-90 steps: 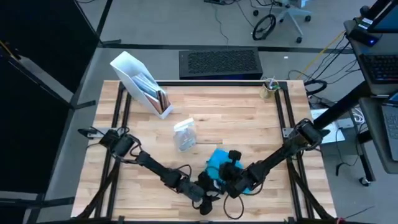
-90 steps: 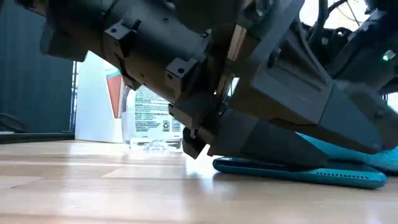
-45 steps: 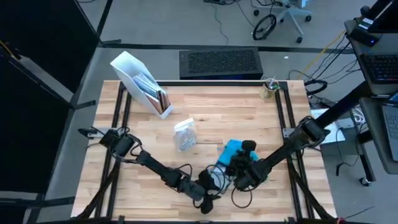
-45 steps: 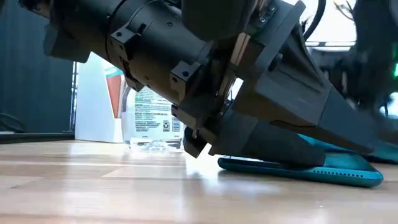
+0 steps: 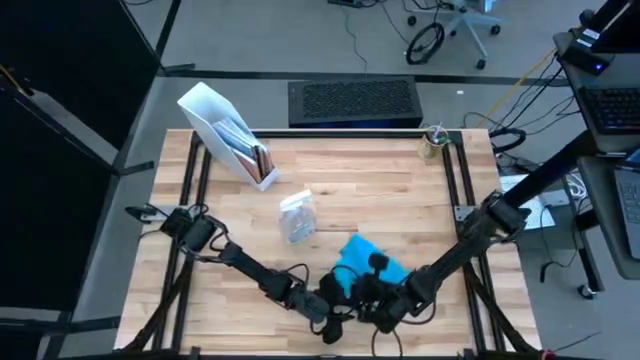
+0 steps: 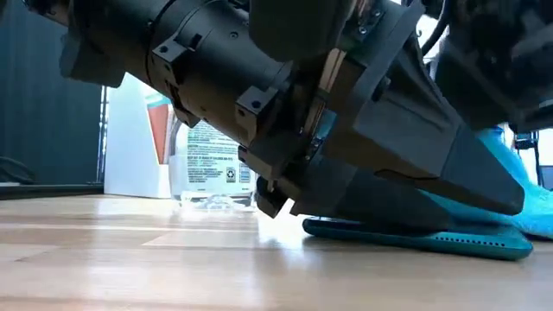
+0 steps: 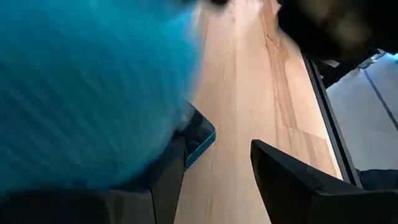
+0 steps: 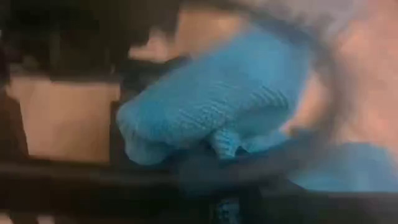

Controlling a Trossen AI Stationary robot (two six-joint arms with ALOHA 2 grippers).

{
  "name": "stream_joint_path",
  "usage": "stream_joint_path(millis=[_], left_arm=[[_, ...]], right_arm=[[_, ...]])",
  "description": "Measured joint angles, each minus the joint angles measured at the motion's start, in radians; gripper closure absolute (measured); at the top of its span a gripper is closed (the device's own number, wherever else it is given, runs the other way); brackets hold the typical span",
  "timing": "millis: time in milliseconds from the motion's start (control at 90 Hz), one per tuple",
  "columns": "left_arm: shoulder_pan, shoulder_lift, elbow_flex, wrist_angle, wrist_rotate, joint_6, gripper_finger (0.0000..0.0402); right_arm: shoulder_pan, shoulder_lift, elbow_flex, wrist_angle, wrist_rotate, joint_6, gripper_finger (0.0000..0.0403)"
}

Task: Apply microfiber cloth
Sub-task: Wipe the blue tablet with a blue microfiber cloth

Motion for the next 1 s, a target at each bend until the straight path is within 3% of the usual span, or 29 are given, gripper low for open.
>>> stream_joint_path(millis=[244, 622, 767, 878, 1000], left_arm=[[0.0, 0.0, 0.0, 0.0, -0.003, 0.0, 0.0227], [0.0, 0.0, 0.0, 0.0, -0.008, 0.0, 0.0227], [0.0, 0.0, 0.0, 0.0, -0.008, 0.0, 0.0227], [0.0, 0.0, 0.0, 0.0, -0.008, 0.0, 0.0227], [0.0, 0.0, 0.0, 0.0, -0.008, 0.0, 0.0227]], right_arm=[[-0.023, 0.083, 0.01, -0.131, 0.016, -0.01, 0.0403], [-0.014, 0.022, 0.0, -0.64, 0.043, 0.102, 0.0403], [-0.009, 0.017, -0.002, -0.846, -0.02, 0.217, 0.0403], [0.009, -0.032, 0.033, -0.911, -0.045, 0.278, 0.0403], [0.045, -0.106, 0.106, -0.911, 0.016, 0.315, 0.0403]])
